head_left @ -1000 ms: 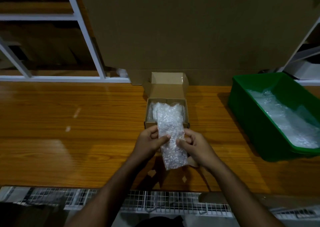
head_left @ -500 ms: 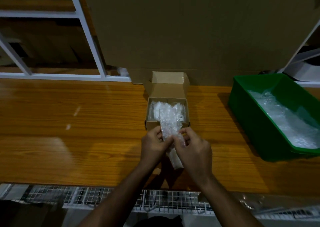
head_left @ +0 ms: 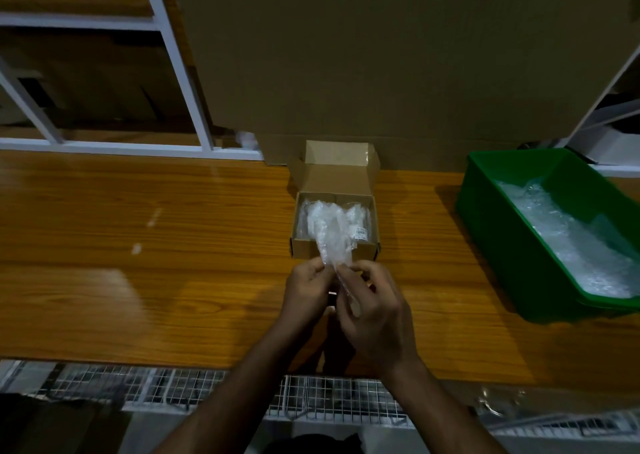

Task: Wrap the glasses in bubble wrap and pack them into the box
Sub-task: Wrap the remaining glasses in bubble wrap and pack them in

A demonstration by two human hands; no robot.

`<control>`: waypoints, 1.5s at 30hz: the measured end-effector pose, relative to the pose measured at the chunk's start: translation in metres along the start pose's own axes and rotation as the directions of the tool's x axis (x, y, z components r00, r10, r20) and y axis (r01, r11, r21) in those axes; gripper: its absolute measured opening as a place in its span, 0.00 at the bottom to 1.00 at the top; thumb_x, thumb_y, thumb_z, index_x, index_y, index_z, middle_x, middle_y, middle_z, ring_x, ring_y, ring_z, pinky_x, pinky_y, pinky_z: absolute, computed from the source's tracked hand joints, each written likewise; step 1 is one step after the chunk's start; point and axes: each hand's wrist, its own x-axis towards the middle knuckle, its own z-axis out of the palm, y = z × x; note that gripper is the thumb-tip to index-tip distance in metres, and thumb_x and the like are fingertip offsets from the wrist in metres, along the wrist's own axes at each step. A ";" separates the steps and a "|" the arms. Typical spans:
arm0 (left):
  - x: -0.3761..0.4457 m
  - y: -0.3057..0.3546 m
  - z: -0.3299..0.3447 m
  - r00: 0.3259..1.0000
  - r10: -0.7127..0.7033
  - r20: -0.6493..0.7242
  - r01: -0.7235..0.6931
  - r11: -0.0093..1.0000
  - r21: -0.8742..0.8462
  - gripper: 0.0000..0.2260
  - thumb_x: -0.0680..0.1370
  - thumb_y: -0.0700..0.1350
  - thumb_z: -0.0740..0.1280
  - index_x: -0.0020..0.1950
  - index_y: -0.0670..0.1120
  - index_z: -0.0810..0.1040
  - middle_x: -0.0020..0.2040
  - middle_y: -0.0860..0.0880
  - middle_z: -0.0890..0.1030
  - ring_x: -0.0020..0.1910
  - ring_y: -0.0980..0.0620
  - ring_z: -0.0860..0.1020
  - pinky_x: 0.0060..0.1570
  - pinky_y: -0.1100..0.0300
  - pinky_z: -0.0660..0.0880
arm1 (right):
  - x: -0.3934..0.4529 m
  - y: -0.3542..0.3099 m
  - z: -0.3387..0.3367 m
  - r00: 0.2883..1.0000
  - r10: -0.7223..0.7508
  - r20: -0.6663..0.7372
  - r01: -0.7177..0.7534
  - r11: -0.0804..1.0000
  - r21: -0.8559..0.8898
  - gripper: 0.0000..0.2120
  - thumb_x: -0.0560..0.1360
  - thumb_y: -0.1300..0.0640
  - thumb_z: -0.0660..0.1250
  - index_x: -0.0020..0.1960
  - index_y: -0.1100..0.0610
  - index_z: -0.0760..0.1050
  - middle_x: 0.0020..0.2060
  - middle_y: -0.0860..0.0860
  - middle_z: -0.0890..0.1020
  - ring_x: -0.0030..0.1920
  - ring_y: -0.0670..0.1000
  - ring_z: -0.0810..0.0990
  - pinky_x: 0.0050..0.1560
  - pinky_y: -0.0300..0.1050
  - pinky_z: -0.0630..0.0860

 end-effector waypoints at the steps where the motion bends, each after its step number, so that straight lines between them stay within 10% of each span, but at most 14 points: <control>1: -0.001 0.001 0.001 1.000 -0.017 0.007 0.017 1.000 -0.020 0.10 0.83 0.41 0.62 0.50 0.40 0.82 0.42 0.44 0.85 0.42 0.46 0.84 0.39 0.57 0.80 | 0.000 0.000 0.000 1.000 -0.010 0.015 0.011 1.000 -0.025 0.18 0.75 0.58 0.68 0.65 0.58 0.78 0.52 0.56 0.78 0.50 0.53 0.77 0.39 0.44 0.79; 7: -0.005 0.006 0.002 0.989 -0.103 0.107 0.116 0.986 -0.120 0.16 0.84 0.50 0.60 0.45 0.40 0.78 0.38 0.46 0.82 0.41 0.49 0.81 0.41 0.59 0.77 | -0.008 0.001 -0.001 0.989 -0.042 0.141 0.063 0.987 -0.151 0.23 0.76 0.49 0.64 0.67 0.60 0.76 0.51 0.54 0.78 0.49 0.55 0.75 0.42 0.49 0.74; 13: -0.002 0.004 -0.006 0.966 -0.128 0.223 0.164 0.975 -0.153 0.09 0.80 0.43 0.67 0.52 0.37 0.80 0.46 0.40 0.84 0.45 0.45 0.83 0.46 0.56 0.80 | -0.016 0.000 -0.014 0.975 0.165 0.148 -0.196 0.954 0.227 0.20 0.73 0.48 0.61 0.63 0.52 0.69 0.51 0.47 0.76 0.51 0.47 0.74 0.46 0.43 0.71; 16: 0.002 -0.004 -0.014 0.963 -0.143 0.229 0.172 0.979 -0.111 0.10 0.79 0.37 0.68 0.59 0.36 0.79 0.53 0.37 0.84 0.53 0.39 0.83 0.53 0.48 0.80 | -0.008 0.000 -0.023 0.858 0.456 0.236 -0.502 0.649 0.571 0.14 0.74 0.43 0.60 0.58 0.47 0.67 0.48 0.43 0.84 0.49 0.40 0.80 0.44 0.37 0.74; 19: 0.000 -0.005 -0.016 0.951 -0.124 0.282 0.147 0.987 -0.063 0.11 0.79 0.35 0.67 0.61 0.37 0.78 0.54 0.37 0.84 0.53 0.40 0.83 0.53 0.49 0.81 | 0.006 0.015 -0.021 0.623 0.673 0.399 -0.700 0.250 0.669 0.15 0.72 0.40 0.64 0.55 0.46 0.72 0.46 0.51 0.86 0.50 0.53 0.84 0.53 0.55 0.76; 24: -0.003 -0.004 -0.012 0.932 -0.048 0.358 -0.076 0.943 0.325 0.21 0.78 0.35 0.68 0.71 0.46 0.73 0.56 0.46 0.85 0.53 0.52 0.84 0.53 0.53 0.81 | 0.035 0.019 -0.034 0.508 0.551 0.662 -0.860 0.293 0.417 0.17 0.75 0.40 0.69 0.55 0.51 0.79 0.49 0.53 0.84 0.44 0.53 0.80 0.40 0.48 0.73; 31: -0.005 -0.012 -0.013 0.908 0.103 0.406 -0.374 0.635 0.675 0.30 0.76 0.41 0.70 0.76 0.55 0.65 0.45 0.50 0.85 0.40 0.55 0.80 0.40 0.63 0.75 | 0.071 0.033 -0.052 0.452 0.620 0.641 -0.869 0.145 0.473 0.20 0.70 0.73 0.73 0.60 0.62 0.75 0.45 0.60 0.83 0.40 0.55 0.84 0.34 0.44 0.82; 37: -0.004 -0.007 -0.019 0.929 -0.070 0.365 -0.107 0.891 0.442 0.25 0.77 0.36 0.70 0.73 0.50 0.70 0.53 0.45 0.85 0.51 0.53 0.84 0.52 0.53 0.82 | 0.066 0.054 -0.054 0.353 0.638 0.684 -0.473 -0.509 0.719 0.05 0.78 0.68 0.65 0.53 0.63 0.75 0.48 0.58 0.79 0.36 0.47 0.82 0.34 0.34 0.79; 41: -0.012 0.002 -0.023 0.873 -0.192 0.449 0.173 0.981 0.083 0.18 0.79 0.32 0.66 0.68 0.43 0.72 0.53 0.39 0.85 0.49 0.43 0.84 0.47 0.51 0.82 | 0.047 0.058 -0.054 0.453 0.562 0.692 -0.738 -0.200 0.645 0.14 0.78 0.69 0.64 0.61 0.59 0.75 0.54 0.57 0.81 0.48 0.53 0.84 0.44 0.43 0.81; 45: -0.011 0.004 -0.021 0.840 -0.194 0.507 0.181 0.981 0.076 0.17 0.79 0.31 0.65 0.67 0.41 0.74 0.52 0.36 0.84 0.47 0.43 0.83 0.45 0.53 0.80 | 0.028 0.049 -0.049 0.484 0.270 0.832 -0.874 0.111 0.472 0.22 0.71 0.64 0.74 0.64 0.54 0.76 0.56 0.56 0.85 0.52 0.54 0.84 0.47 0.49 0.79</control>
